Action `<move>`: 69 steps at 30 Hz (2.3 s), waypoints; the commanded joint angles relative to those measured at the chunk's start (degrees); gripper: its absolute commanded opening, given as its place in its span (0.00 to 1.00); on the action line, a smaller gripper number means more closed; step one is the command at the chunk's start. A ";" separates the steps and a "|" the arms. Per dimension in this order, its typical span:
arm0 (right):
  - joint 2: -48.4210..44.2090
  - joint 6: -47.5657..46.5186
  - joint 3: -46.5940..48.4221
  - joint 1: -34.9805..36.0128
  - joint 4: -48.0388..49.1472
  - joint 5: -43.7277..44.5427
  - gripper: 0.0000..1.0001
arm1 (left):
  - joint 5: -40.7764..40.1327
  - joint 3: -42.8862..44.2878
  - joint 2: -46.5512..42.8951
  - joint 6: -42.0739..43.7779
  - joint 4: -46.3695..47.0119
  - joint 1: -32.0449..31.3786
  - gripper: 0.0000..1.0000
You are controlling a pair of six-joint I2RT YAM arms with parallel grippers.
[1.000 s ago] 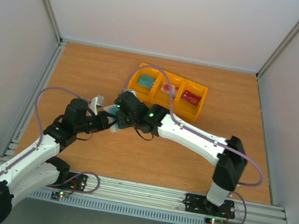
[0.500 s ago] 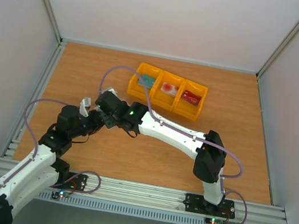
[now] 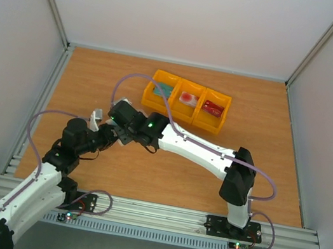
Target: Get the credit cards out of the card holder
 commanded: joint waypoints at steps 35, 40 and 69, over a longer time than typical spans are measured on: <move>0.53 -13.90 -0.38 8.36 0.52 9.48 0.11 | 6.77 2.20 0.20 1.63 18.77 -0.36 0.00; -0.12 -16.27 0.31 8.70 1.84 11.68 0.13 | 7.11 2.25 0.29 1.25 19.66 -0.39 0.00; -9.63 -23.03 -5.25 9.90 -3.97 25.78 0.36 | 5.14 2.69 0.64 2.13 15.17 -0.31 0.00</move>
